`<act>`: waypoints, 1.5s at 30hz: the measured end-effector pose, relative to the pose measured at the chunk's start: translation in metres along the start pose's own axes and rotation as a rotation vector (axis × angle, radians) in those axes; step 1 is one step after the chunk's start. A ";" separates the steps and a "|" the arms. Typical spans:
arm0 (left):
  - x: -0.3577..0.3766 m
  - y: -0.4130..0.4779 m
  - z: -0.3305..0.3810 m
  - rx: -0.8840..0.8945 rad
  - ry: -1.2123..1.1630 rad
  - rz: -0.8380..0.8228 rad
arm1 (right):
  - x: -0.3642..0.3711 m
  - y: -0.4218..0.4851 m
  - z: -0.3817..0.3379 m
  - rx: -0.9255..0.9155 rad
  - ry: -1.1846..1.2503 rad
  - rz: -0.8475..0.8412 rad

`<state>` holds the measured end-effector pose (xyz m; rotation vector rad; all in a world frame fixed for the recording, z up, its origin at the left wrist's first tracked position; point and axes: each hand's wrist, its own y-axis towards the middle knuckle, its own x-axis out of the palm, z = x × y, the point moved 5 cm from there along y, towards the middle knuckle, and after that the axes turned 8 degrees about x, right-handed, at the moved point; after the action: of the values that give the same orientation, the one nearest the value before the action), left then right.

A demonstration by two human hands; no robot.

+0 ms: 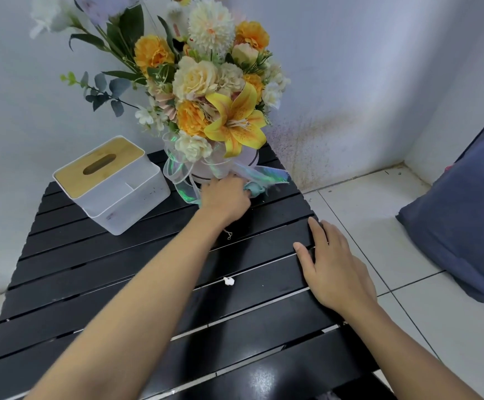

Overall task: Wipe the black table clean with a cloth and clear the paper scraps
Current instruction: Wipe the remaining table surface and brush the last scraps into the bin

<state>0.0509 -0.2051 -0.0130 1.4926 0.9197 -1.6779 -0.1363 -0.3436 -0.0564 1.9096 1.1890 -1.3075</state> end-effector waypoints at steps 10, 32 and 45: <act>0.002 -0.033 -0.031 -0.269 -0.166 0.193 | 0.000 0.000 -0.002 0.010 -0.024 0.010; 0.019 -0.021 0.023 0.245 -0.530 0.241 | -0.005 -0.003 -0.006 0.024 -0.040 -0.011; 0.022 -0.009 0.024 0.133 -0.562 0.209 | -0.006 -0.002 -0.008 0.026 -0.028 -0.021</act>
<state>0.0294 -0.2228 -0.0327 1.0568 0.3440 -1.8806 -0.1356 -0.3384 -0.0476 1.8957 1.1862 -1.3626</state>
